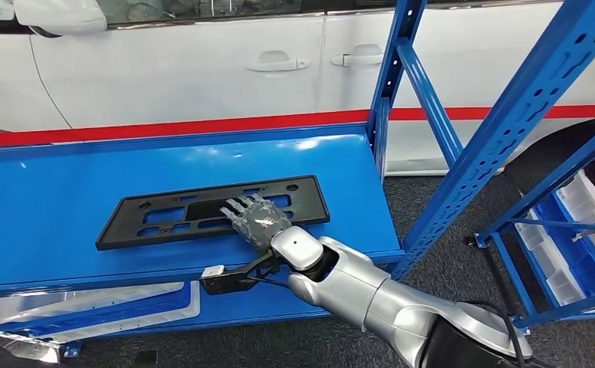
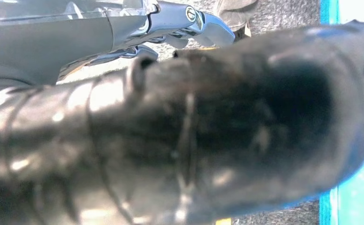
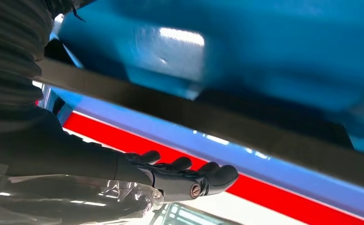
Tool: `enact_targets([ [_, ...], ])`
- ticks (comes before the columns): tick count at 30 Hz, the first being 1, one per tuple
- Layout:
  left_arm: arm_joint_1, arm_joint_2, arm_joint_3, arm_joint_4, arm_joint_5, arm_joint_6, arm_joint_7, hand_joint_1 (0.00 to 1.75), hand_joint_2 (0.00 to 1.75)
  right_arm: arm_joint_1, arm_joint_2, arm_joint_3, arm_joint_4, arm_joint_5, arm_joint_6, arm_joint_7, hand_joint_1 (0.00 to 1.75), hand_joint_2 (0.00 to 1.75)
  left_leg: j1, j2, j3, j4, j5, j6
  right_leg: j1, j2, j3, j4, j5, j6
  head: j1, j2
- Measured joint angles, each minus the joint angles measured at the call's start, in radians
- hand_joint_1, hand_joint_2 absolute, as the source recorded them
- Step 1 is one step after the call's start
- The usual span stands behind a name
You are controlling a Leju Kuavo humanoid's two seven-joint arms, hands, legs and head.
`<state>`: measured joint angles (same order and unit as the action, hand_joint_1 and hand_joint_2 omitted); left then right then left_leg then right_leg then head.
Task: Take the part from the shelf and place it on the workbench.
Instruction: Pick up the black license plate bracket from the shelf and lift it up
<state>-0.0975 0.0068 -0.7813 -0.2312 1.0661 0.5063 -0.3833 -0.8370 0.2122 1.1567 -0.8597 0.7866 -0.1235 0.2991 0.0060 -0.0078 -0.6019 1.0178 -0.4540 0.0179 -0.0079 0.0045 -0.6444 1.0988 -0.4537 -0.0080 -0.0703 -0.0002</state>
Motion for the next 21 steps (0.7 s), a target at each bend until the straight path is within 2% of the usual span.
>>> enact_targets([
  [1,-0.001,0.000,-0.001,0.000,0.001,0.000,0.000,0.00,0.00,0.000,0.004,0.000,0.006,0.000,0.005,0.000,0.00,1.75,-0.002,0.000,-0.003,0.004,-0.002,-0.004,0.001,0.001,0.015,-0.031,0.005,-0.003,0.000,0.000],
  [5,-0.002,0.001,-0.003,0.000,0.003,0.003,0.002,0.00,0.00,-0.001,0.017,0.000,0.021,-0.002,0.023,0.003,0.00,1.75,0.000,0.002,-0.008,0.012,-0.011,-0.025,-0.001,0.003,0.022,-0.050,0.009,-0.018,-0.002,0.000],
  [7,-0.002,0.002,-0.004,0.000,0.004,0.004,0.002,0.00,0.00,-0.002,0.024,0.001,0.028,-0.002,0.039,0.009,0.00,1.75,0.004,0.003,-0.040,0.083,-0.053,-0.036,-0.005,0.001,0.026,-0.057,0.013,-0.026,-0.006,0.000],
  [9,-0.001,0.002,-0.004,0.000,0.004,0.004,0.001,0.00,0.00,0.001,0.027,0.002,0.036,-0.002,0.049,0.017,0.00,1.75,0.007,0.003,-0.099,0.207,-0.108,-0.045,-0.005,0.000,0.024,-0.057,0.013,-0.029,-0.008,0.000],
  [10,-0.001,0.002,-0.005,0.000,0.004,0.004,0.001,0.00,0.00,0.003,0.029,0.002,0.041,-0.003,0.048,0.022,0.00,1.75,0.008,0.003,-0.122,0.252,-0.120,-0.049,-0.005,-0.001,0.024,-0.057,0.013,-0.029,-0.007,0.000],
  [11,0.000,0.001,-0.005,0.000,0.004,0.004,0.000,0.00,0.00,0.005,0.030,0.003,0.047,-0.003,0.045,0.025,0.00,1.75,0.010,0.003,-0.129,0.265,-0.113,-0.051,-0.005,-0.001,0.024,-0.056,0.013,-0.029,-0.008,0.000],
  [12,0.001,0.001,-0.005,0.000,0.004,0.004,-0.001,0.00,0.00,0.007,0.031,0.004,0.053,-0.003,0.039,0.028,0.00,1.75,0.011,0.003,-0.117,0.239,-0.089,-0.051,-0.005,0.000,0.024,-0.056,0.013,-0.029,-0.008,0.000],
  [14,0.002,0.001,-0.005,0.000,0.004,0.004,-0.002,0.00,0.00,0.007,0.034,0.005,0.064,-0.003,0.027,0.030,0.00,1.75,0.013,0.004,-0.051,0.107,-0.025,-0.049,-0.006,0.002,0.026,-0.055,0.013,-0.026,-0.008,0.000],
  [16,-0.001,0.001,-0.005,0.000,0.003,0.004,-0.004,0.00,0.00,0.006,0.036,0.005,0.073,-0.002,0.018,0.033,0.00,1.75,0.009,0.003,-0.003,0.010,0.001,-0.039,-0.004,0.004,0.026,-0.054,0.013,-0.017,-0.007,0.000],
  [19,-0.001,0.001,-0.006,0.000,0.002,0.004,-0.003,0.00,0.00,0.007,0.038,0.005,0.090,0.002,-0.003,0.044,0.00,1.75,0.005,0.003,0.005,-0.008,0.002,-0.020,-0.002,0.007,0.025,-0.058,0.016,0.002,-0.005,0.000],
  [21,-0.001,-0.001,-0.006,0.000,0.002,0.004,-0.001,0.00,0.00,0.010,0.037,0.005,0.103,0.006,-0.028,0.054,0.00,1.75,0.009,0.007,0.007,-0.017,0.011,-0.005,-0.001,0.006,0.011,-0.030,-0.006,0.011,-0.003,0.000],
])
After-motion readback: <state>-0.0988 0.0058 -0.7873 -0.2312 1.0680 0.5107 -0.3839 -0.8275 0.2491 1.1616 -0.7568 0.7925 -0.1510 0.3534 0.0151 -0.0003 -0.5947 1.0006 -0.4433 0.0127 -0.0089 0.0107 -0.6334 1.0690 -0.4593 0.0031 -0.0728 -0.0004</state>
